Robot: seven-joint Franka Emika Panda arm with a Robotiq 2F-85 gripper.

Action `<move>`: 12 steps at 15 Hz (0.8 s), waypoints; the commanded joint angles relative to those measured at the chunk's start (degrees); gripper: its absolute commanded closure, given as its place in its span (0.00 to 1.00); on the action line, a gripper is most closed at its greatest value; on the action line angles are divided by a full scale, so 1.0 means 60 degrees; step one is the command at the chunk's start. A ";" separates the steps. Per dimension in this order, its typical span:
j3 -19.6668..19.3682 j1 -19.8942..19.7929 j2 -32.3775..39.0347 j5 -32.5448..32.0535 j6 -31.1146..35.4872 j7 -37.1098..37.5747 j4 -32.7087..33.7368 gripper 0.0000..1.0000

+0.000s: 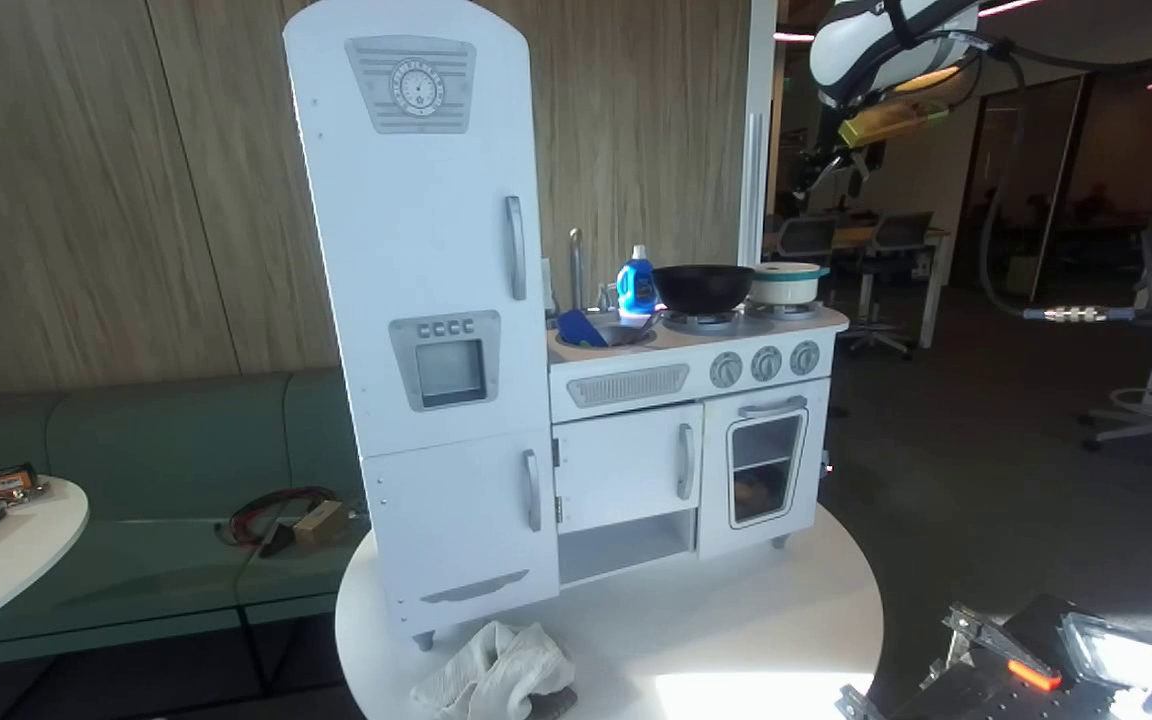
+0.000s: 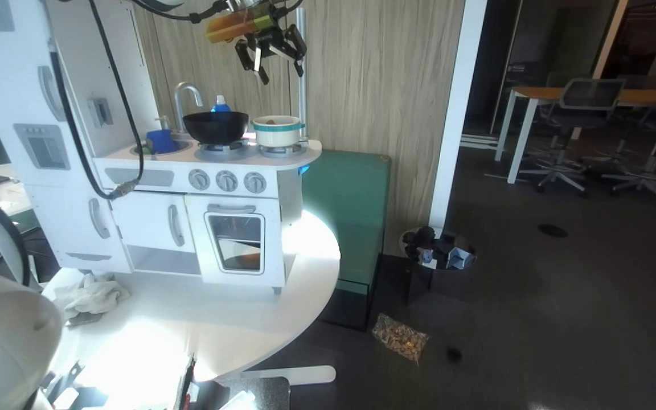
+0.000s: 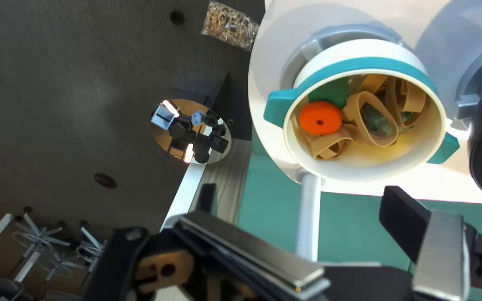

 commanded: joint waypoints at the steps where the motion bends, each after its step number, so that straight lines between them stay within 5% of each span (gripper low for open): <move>1: -0.0301 0.0038 0.1574 0.0905 -0.1215 -0.0893 0.2177 0.00; 6: -0.0482 -0.0240 0.2919 0.2145 -0.3745 -0.1942 0.4383 0.00; 12: -0.0371 -0.0757 0.4061 0.3619 -0.5333 -0.2347 0.6359 0.00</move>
